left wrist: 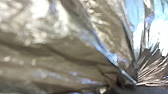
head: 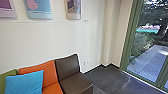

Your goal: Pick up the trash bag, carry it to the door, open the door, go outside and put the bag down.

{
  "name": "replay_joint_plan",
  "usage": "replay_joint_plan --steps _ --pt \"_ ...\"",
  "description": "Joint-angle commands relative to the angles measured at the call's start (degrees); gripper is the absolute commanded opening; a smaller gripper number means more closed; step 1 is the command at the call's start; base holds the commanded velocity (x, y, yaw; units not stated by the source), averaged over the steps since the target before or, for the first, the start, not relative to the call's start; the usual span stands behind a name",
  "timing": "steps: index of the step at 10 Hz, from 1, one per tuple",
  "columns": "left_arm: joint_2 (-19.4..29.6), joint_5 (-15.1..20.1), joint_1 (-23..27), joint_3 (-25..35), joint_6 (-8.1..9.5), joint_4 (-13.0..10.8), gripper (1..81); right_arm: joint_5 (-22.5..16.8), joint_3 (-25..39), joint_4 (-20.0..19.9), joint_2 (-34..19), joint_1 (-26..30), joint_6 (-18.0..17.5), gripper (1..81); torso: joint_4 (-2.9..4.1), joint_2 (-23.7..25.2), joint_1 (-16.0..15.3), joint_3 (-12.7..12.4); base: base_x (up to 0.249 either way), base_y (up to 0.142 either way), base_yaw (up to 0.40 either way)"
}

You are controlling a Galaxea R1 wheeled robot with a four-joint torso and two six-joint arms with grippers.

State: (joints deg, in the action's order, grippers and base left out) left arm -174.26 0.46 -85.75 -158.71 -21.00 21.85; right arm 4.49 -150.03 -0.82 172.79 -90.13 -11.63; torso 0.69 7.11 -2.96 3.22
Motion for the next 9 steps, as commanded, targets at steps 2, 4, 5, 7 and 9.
replay_joint_plan --steps 2,4,5,7,9 --pt "0.14 3.58 3.08 -0.11 -0.35 -0.31 1.0 -3.87 2.65 4.16 -1.37 2.44 -0.15 81.1 0.00 0.00 0.00 0.00 0.000 0.000 -0.239" --pt "0.05 3.58 3.08 -0.11 -0.35 -0.40 1.0 -3.87 2.65 4.25 -1.46 2.62 -0.06 81.1 0.00 0.00 0.00 0.00 0.000 0.000 -0.241" --pt "0.14 3.49 3.08 0.06 -0.35 -0.48 1.0 -3.95 2.73 4.33 -1.11 2.44 -0.06 81.1 0.00 0.00 0.00 0.00 0.000 0.000 -0.244" --pt "0.14 3.49 3.08 -0.11 -0.35 -0.58 1.0 -3.96 1.25 4.33 -0.49 2.36 -0.06 81.1 0.00 0.00 0.00 0.00 0.000 0.000 -0.254" --pt "0.14 3.49 3.08 -0.11 -0.44 -0.58 1.0 -3.96 -0.42 4.33 0.04 2.44 -0.06 81.1 0.00 0.00 0.00 0.00 0.000 0.000 -0.261"
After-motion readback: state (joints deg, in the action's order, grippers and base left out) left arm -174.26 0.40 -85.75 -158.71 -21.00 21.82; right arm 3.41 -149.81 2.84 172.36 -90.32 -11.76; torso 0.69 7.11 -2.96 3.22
